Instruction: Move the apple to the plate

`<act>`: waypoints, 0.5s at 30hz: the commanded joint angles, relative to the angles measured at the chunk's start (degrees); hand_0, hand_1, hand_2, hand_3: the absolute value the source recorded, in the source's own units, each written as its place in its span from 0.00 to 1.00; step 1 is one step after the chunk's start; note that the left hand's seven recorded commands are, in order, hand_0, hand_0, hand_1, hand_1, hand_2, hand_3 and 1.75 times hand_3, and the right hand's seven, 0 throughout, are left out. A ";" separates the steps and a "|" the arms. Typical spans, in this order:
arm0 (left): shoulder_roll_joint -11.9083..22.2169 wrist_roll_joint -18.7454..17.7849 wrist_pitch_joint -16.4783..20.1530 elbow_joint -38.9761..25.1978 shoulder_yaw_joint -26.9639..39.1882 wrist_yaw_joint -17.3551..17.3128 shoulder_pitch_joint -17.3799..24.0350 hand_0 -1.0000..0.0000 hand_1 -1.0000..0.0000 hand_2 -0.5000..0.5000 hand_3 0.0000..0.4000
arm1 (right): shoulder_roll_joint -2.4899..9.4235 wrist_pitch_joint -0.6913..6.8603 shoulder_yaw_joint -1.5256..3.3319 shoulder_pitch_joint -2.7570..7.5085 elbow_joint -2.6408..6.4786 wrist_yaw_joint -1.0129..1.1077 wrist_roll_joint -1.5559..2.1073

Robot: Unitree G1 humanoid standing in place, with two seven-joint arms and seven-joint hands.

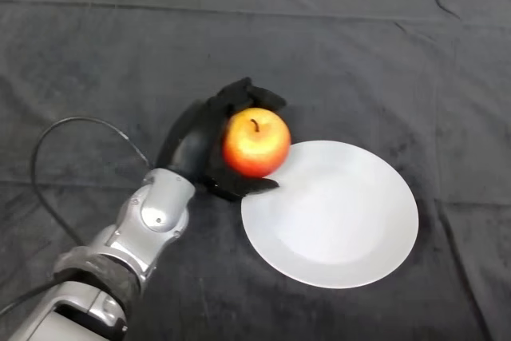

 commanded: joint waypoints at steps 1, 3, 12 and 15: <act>-0.89 1.16 -0.59 -0.24 -2.01 0.97 -3.97 0.00 0.00 0.50 1.00 | 2.28 0.53 1.32 3.93 1.76 0.74 -0.92; -1.25 1.21 -0.40 -0.36 -3.83 1.08 -4.19 0.00 0.00 0.50 1.00 | 2.28 0.51 1.32 3.92 1.79 0.73 -0.92; -1.61 1.05 0.34 -1.31 -11.23 0.79 -4.94 0.00 0.00 0.50 1.00 | 2.28 0.44 1.34 3.85 1.92 0.71 -0.95; -1.69 0.85 0.76 -1.72 -13.20 0.69 -5.21 0.00 0.00 0.50 1.00 | 2.28 0.42 1.35 3.83 1.96 0.71 -0.95</act>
